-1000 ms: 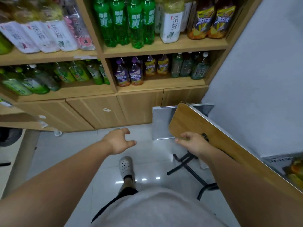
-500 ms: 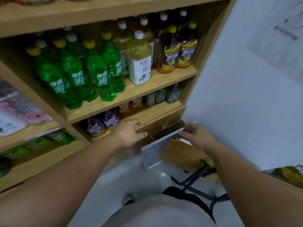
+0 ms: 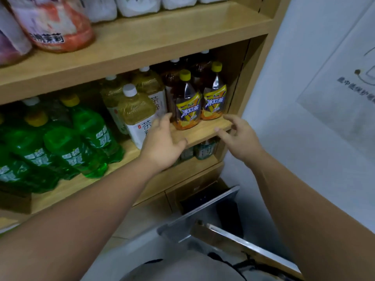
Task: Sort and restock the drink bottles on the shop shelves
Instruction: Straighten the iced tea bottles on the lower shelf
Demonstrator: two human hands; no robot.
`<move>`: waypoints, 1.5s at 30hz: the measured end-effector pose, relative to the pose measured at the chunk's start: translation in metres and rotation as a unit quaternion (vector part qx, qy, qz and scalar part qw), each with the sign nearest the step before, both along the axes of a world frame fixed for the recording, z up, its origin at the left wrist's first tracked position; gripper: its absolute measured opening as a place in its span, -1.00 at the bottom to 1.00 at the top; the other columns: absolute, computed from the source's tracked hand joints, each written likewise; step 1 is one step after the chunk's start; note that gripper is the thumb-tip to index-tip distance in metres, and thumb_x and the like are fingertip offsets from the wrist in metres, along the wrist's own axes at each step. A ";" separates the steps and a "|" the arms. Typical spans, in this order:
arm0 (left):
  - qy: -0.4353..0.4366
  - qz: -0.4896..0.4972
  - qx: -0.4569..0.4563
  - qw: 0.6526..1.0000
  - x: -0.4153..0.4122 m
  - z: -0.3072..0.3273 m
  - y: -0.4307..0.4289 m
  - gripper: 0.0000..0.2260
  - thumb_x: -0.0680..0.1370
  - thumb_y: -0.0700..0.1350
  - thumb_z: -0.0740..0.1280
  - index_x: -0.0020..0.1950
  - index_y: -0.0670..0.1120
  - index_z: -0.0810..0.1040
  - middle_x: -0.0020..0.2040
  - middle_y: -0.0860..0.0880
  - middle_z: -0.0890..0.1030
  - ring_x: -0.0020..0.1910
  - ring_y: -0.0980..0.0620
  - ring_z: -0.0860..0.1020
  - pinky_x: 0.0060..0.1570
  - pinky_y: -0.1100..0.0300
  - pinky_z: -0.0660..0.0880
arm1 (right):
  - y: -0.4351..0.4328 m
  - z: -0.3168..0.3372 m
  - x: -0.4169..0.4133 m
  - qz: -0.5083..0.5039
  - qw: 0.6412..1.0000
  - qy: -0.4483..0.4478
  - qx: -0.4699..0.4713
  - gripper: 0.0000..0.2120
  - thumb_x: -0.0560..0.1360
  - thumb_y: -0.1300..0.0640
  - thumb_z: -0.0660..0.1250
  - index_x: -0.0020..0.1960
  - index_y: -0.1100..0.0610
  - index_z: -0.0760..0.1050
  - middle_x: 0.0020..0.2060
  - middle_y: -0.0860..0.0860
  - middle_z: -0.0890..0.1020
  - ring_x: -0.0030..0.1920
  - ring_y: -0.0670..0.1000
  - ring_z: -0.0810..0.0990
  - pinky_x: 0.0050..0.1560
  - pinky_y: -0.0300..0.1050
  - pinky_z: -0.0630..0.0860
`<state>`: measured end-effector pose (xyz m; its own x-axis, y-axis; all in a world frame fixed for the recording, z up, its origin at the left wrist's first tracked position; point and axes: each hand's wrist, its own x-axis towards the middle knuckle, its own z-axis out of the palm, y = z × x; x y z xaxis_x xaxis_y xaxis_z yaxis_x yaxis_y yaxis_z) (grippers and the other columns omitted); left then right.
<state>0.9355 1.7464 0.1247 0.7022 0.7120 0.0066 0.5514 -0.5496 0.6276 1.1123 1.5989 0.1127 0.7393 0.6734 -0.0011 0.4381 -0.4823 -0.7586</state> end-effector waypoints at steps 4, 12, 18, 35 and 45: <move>-0.036 0.061 0.003 0.997 0.036 0.009 0.007 -0.26 0.54 0.04 0.44 0.61 -0.08 0.16 0.49 -0.13 0.31 0.47 -0.12 0.36 0.45 0.04 0.33 | 0.035 0.011 0.031 0.015 0.997 -0.017 0.073 -0.39 0.59 -0.09 0.39 0.55 0.07 0.32 0.42 0.04 0.44 0.35 -0.06 0.41 0.29 -0.23 0.31; 0.004 0.111 0.009 0.994 0.086 0.007 0.029 -0.44 0.54 0.13 0.40 0.44 -0.10 0.37 0.22 -0.18 0.56 0.23 -0.23 0.52 0.23 -0.11 0.50 | 0.078 0.001 0.066 0.012 0.995 -0.037 0.097 -0.19 0.57 -0.03 0.42 0.65 0.19 0.08 0.63 0.14 0.13 0.62 0.07 0.11 0.47 -0.26 0.04; 0.038 0.145 -0.003 0.989 0.105 0.002 0.044 -0.20 0.41 0.32 0.24 0.58 0.02 0.20 0.15 -0.13 0.67 0.16 -0.27 0.61 0.20 -0.20 0.53 | 0.087 -0.008 0.079 0.027 0.995 -0.080 0.058 -0.14 0.55 -0.04 0.45 0.63 0.24 0.07 0.63 0.17 0.13 0.62 0.10 0.11 0.56 -0.11 0.13; 0.080 0.149 0.047 0.984 0.104 0.003 0.047 -0.37 0.50 0.22 0.47 0.36 -0.16 0.40 0.08 -0.15 0.64 0.09 -0.23 0.62 -0.04 -0.02 0.59 | 0.093 -0.004 0.072 -0.017 0.988 -0.122 0.089 -0.36 0.43 0.07 0.56 0.35 0.20 0.32 0.30 0.14 0.51 0.31 0.17 0.51 0.18 0.02 0.51; -0.030 0.110 0.035 0.993 0.088 0.001 0.025 -0.30 0.43 0.02 0.59 0.44 -0.16 0.34 0.34 -0.20 0.52 0.37 -0.19 0.47 0.27 0.03 0.45 | 0.079 -0.010 0.069 -0.050 0.975 -0.201 0.082 -0.18 0.34 -0.02 0.63 0.48 0.18 0.37 0.32 0.16 0.41 0.34 0.19 0.43 0.35 0.08 0.45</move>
<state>1.0238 1.7712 0.1259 0.5259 0.8450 0.0975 0.6264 -0.4623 0.6276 1.1810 1.6776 0.1030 0.7198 0.5644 0.4042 0.6729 -0.4241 -0.6061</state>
